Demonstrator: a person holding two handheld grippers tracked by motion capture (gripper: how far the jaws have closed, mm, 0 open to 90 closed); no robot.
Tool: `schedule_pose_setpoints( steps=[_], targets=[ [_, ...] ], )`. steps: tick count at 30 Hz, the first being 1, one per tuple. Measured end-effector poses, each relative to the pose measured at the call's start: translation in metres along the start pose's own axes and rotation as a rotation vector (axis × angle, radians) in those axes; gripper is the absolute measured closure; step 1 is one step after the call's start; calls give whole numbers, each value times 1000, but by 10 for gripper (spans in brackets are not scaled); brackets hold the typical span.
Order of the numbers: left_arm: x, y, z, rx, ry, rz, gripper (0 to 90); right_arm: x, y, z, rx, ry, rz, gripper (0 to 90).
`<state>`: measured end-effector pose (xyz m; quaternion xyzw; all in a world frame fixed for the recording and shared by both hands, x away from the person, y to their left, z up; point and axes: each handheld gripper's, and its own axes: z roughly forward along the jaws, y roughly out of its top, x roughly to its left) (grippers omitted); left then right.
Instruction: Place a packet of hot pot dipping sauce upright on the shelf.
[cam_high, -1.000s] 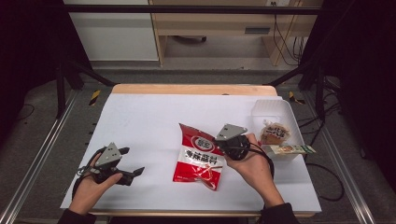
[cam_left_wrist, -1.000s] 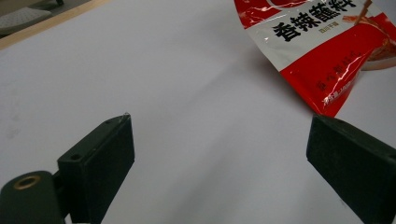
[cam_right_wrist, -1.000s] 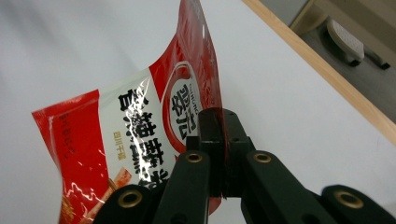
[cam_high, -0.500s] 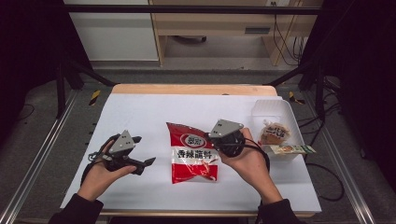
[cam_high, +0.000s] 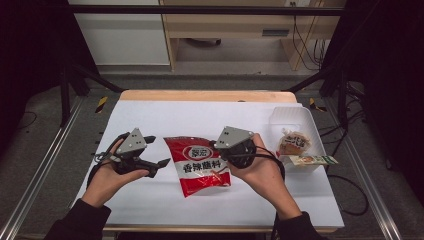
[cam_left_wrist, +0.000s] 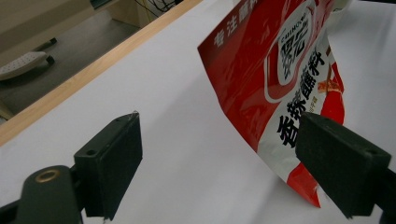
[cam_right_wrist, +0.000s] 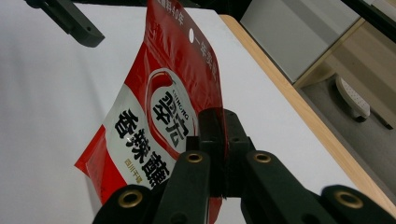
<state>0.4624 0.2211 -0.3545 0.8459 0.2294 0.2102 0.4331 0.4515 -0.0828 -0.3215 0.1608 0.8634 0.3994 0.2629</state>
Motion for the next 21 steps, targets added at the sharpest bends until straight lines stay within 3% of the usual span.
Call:
schedule_pose_setpoints(
  steps=[13,21],
  targets=[
    [5,13,-4,-18,-5,14,278,0,14,1,-9,13,-22,900],
    [7,19,2,-16,-25,16,359,1,21,1,-19,23,-34,900]
  ],
)
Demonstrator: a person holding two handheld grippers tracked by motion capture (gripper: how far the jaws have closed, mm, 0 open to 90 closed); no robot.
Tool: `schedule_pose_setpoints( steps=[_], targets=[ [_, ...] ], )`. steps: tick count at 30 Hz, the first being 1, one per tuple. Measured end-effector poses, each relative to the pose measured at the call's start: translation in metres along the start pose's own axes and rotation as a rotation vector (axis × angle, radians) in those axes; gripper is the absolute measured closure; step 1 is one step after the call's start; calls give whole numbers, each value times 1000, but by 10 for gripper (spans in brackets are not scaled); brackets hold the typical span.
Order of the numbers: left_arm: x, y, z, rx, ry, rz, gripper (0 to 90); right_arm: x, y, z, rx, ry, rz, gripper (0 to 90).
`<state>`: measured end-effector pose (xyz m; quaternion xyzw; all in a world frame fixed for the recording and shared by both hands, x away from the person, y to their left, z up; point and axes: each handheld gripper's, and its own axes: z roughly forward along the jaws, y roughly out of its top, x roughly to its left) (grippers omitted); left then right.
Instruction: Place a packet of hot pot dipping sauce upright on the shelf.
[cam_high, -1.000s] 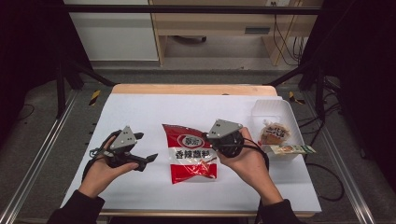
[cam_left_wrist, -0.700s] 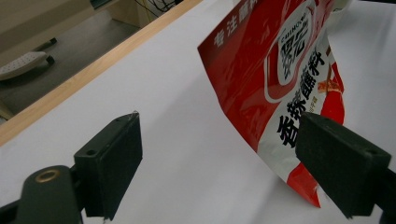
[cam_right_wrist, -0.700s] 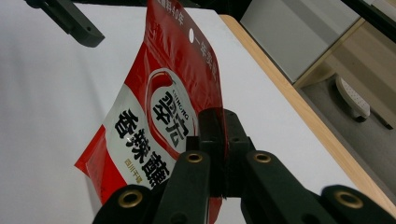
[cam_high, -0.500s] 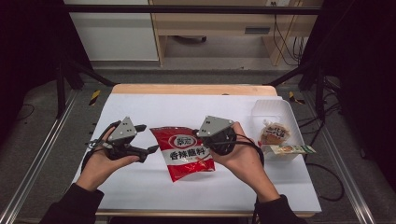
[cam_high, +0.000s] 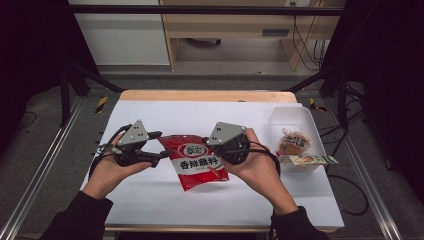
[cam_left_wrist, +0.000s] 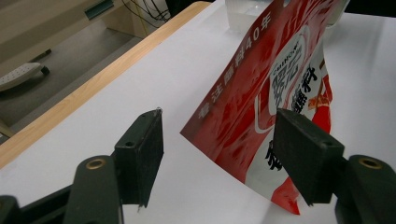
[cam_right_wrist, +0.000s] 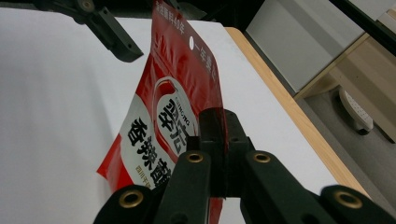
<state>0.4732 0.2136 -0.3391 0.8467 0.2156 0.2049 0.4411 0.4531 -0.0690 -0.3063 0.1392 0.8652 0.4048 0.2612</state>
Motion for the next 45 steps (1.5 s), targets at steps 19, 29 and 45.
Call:
schedule_pose_setpoints(
  steps=[19,29,45],
  targets=[
    [10,8,7,18,-56,-19,843,-7,0,-9,-6,29,19,900],
    [1,17,-2,-12,-52,29,900,-10,-8,-17,32,84,36,876],
    [-8,22,-7,-18,-68,88,900,-9,-16,1,154,144,32,707]
  ],
)
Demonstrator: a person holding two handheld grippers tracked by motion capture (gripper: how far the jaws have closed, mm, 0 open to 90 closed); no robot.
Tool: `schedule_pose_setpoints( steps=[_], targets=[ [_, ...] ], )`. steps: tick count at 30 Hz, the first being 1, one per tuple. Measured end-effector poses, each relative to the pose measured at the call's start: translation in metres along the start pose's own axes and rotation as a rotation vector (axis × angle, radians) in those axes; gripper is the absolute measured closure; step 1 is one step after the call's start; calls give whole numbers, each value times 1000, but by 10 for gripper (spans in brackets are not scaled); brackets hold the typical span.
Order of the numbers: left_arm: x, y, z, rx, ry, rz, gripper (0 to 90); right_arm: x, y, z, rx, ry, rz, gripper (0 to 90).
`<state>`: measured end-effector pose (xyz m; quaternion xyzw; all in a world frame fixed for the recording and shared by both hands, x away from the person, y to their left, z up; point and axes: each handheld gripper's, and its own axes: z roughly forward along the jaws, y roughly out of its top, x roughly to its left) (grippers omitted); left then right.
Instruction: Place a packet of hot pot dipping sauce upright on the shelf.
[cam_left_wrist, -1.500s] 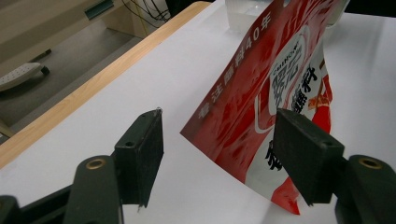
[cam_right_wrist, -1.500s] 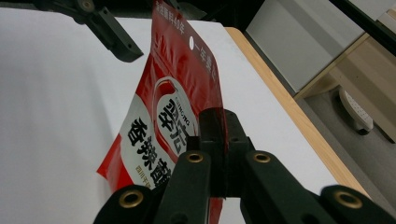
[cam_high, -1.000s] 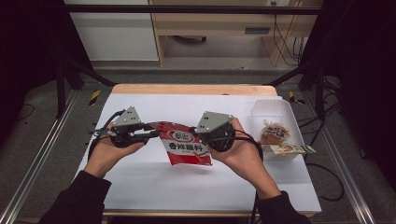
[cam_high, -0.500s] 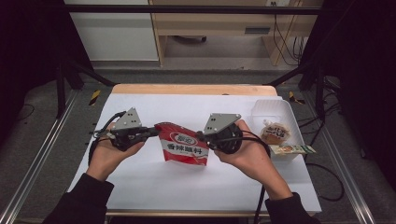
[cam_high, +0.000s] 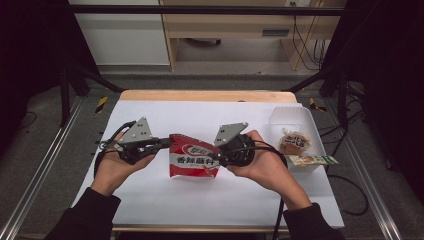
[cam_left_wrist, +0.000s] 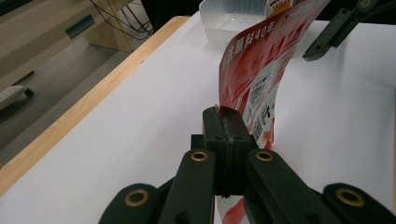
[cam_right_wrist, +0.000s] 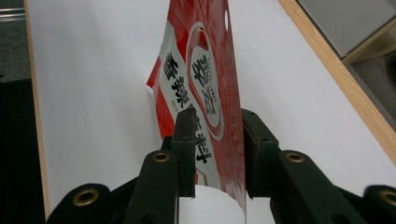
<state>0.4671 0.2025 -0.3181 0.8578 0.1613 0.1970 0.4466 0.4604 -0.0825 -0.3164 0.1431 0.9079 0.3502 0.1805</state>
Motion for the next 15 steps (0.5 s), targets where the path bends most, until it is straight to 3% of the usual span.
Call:
schedule_pose_setpoints(
  steps=[8,12,15],
  targets=[
    [-2,2,-1,-5,-13,8,900,0,-1,9,60,-6,-39,799],
    [-2,2,-2,-1,-19,5,900,-2,0,9,58,-23,-46,895],
    [-3,2,-3,4,-22,3,900,-2,2,8,66,-29,-64,899]
  ],
)
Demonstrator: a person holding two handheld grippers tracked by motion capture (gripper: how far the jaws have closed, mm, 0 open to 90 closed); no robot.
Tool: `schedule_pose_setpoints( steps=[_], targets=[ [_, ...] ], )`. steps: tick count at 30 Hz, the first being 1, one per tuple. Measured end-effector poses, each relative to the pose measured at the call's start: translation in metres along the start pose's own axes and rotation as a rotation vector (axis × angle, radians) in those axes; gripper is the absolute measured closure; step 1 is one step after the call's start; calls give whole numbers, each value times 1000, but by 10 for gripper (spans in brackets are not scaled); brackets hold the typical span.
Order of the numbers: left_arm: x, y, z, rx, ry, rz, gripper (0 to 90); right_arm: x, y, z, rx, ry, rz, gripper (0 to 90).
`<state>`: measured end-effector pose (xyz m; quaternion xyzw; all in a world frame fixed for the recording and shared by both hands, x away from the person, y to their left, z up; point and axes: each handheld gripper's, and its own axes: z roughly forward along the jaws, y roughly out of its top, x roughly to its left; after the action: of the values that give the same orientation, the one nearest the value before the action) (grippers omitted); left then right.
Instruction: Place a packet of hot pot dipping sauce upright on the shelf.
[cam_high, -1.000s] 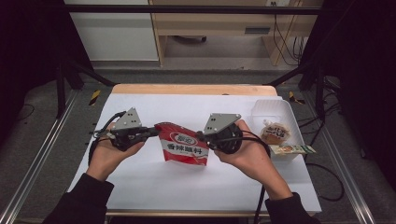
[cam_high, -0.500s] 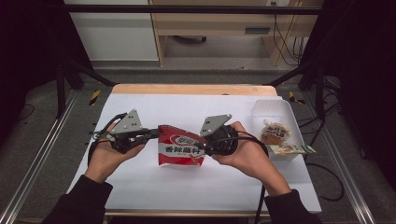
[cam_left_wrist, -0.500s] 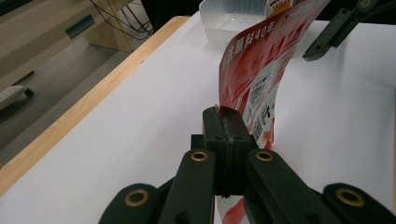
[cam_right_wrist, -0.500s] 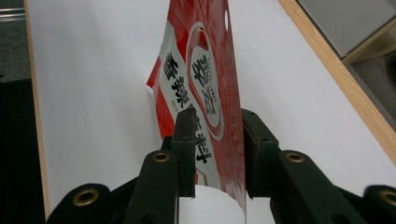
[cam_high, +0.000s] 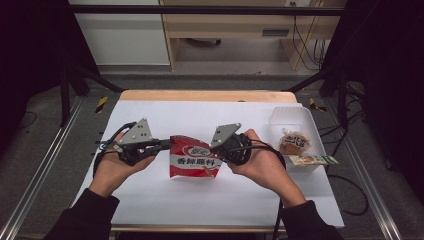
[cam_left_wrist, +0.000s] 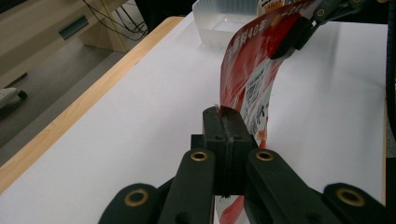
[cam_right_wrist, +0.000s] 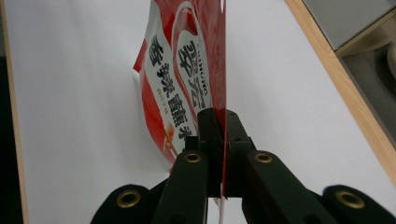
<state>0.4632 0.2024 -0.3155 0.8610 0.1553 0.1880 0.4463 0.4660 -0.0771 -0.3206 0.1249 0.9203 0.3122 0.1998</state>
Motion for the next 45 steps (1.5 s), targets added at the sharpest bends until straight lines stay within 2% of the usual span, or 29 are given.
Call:
schedule_pose_setpoints(
  steps=[4,5,6,7,10,11,12,15,20,21,22,23,25,26,28,30,35,39,45],
  targets=[
    [1,-2,-3,-1,-2,-14,840,-1,3,-3,-7,-13,-8,900],
    [2,-5,-7,-11,-7,-40,798,-2,7,-7,-15,-24,-11,900],
    [2,-5,-7,-11,-7,-40,747,-2,7,-7,-15,-24,-11,900],
    [2,-11,-10,-22,15,-61,701,-3,9,-11,-13,-34,-23,900],
    [2,-19,-12,-32,24,-84,603,-5,10,-16,-13,-45,-36,900],
    [2,-25,-13,-30,33,-94,603,-6,10,-18,-12,-50,-37,900],
    [1,-35,-12,-13,56,-112,488,-8,10,-22,-14,-65,-33,900],
    [0,-55,-9,2,77,-155,373,-13,9,-28,-22,-78,-29,900],
    [-6,-87,-1,36,123,-199,245,-16,7,-35,-30,-93,-28,900],
    [-6,-87,-1,36,123,-199,226,-16,6,-36,-30,-96,-27,900],
    [-10,-100,2,42,135,-212,214,-16,6,-37,-28,-96,-26,900],
    [-12,-107,3,44,135,-222,198,-16,5,-38,-28,-95,-28,900],
    [-14,-118,6,46,148,-238,173,-16,3,-40,-24,-98,-23,900],
    [-14,-118,6,46,148,-238,165,-16,3,-40,-24,-98,-23,900],
    [-16,-130,7,65,160,-245,145,-17,1,-41,-22,-100,-20,900],
    [-14,-134,7,80,169,-244,127,-18,0,-42,-17,-102,-23,900],
    [-12,-142,5,42,187,-288,88,-20,-2,-45,-22,-102,-25,900],
    [-14,-147,5,45,179,-284,87,-26,-1,-51,-30,-116,-23,900],
    [-12,-150,1,34,196,-290,87,-37,2,-64,-44,-136,-24,900]
  ],
)
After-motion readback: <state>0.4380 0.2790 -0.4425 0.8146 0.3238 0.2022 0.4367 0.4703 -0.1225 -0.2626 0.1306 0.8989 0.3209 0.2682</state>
